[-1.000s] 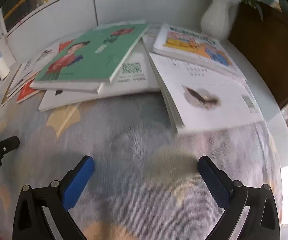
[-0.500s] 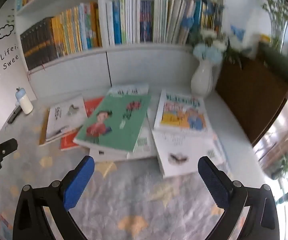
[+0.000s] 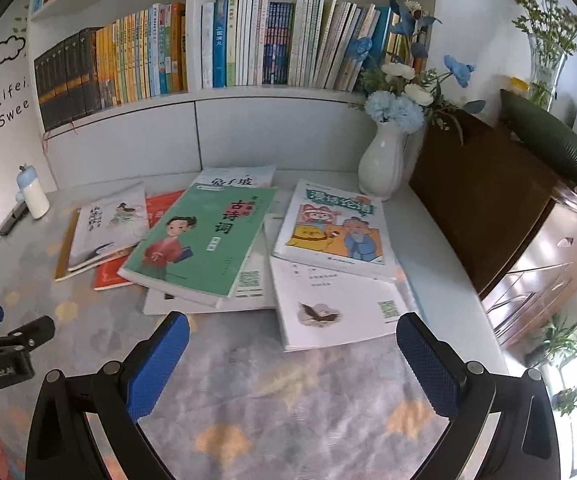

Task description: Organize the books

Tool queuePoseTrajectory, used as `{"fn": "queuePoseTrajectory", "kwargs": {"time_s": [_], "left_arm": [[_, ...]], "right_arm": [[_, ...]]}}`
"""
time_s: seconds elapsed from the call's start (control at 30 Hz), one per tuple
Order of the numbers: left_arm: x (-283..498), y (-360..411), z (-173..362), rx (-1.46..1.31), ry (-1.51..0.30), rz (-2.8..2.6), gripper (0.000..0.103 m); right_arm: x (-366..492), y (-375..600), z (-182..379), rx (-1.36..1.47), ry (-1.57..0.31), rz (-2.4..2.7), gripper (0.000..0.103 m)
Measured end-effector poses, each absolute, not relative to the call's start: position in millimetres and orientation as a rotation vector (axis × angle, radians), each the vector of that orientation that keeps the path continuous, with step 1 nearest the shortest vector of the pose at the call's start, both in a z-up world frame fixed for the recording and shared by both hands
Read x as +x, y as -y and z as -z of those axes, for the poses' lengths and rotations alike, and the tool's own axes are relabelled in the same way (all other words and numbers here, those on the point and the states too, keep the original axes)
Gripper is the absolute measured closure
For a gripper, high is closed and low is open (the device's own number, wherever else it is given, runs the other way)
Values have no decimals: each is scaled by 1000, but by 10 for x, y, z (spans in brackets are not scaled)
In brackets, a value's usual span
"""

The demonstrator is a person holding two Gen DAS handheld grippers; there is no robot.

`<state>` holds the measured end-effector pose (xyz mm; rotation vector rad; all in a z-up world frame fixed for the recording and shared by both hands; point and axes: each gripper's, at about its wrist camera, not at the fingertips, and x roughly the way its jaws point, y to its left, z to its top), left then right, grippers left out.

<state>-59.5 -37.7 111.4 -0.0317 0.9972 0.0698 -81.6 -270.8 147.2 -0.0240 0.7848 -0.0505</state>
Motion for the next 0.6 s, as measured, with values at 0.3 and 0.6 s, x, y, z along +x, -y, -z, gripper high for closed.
{"fn": "queuePoseTrajectory", "kwargs": {"time_s": [0.3, 0.6], "left_arm": [[-271, 297, -1205, -17, -980, -77, 3], [-242, 352, -1186, 12, -996, -66, 3]], "right_arm": [[-642, 2991, -1482, -2, -785, 65, 0], [-675, 2881, -1339, -12, -828, 37, 0]]}}
